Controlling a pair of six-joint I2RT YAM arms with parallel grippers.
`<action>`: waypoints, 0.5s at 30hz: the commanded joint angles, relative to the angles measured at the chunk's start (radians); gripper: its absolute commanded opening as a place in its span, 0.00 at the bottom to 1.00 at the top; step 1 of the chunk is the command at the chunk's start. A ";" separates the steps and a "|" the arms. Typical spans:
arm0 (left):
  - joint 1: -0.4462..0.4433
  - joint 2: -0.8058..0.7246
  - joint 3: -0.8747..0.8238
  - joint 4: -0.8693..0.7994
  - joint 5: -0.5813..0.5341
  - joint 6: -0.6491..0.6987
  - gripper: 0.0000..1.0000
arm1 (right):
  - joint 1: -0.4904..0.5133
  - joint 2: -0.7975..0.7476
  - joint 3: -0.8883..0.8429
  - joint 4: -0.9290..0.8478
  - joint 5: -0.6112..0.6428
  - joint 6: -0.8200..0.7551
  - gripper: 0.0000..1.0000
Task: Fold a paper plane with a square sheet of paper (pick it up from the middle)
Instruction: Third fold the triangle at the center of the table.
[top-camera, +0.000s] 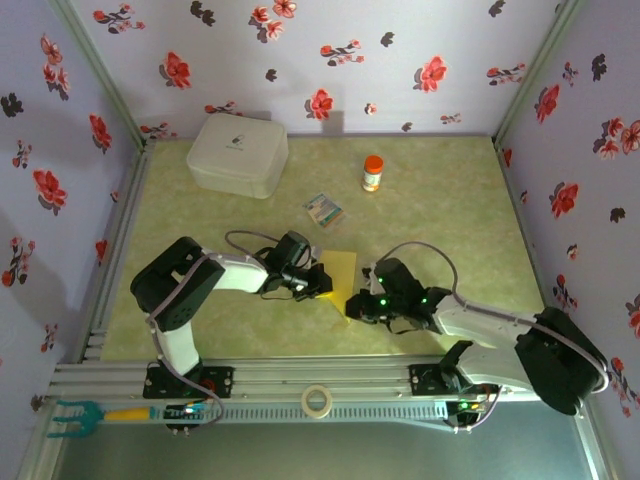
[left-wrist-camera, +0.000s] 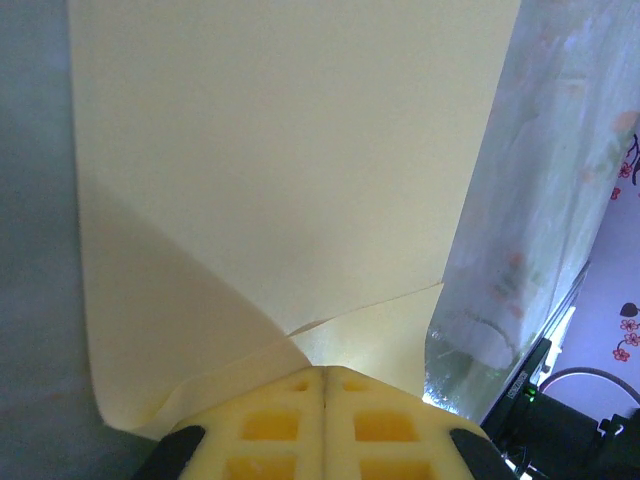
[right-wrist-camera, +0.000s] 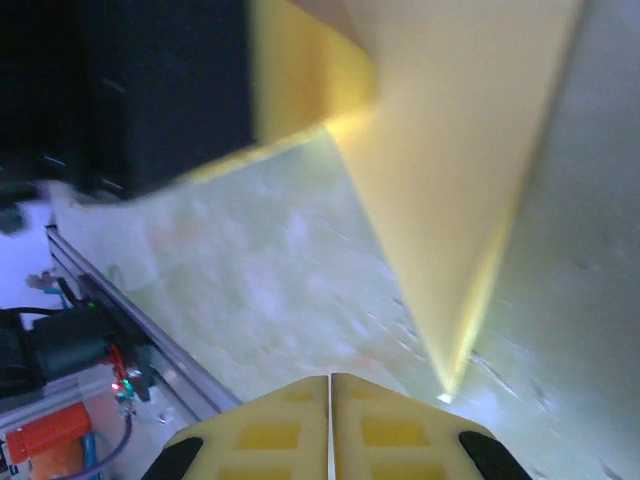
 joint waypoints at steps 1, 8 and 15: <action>0.001 0.045 -0.012 -0.091 -0.049 0.023 0.00 | -0.028 0.054 0.064 -0.055 0.031 -0.036 0.09; 0.002 0.043 -0.009 -0.100 -0.047 0.029 0.00 | -0.030 0.243 0.137 0.007 -0.007 -0.040 0.08; 0.002 0.047 -0.004 -0.103 -0.046 0.033 0.00 | -0.031 0.331 0.168 0.039 -0.030 -0.045 0.07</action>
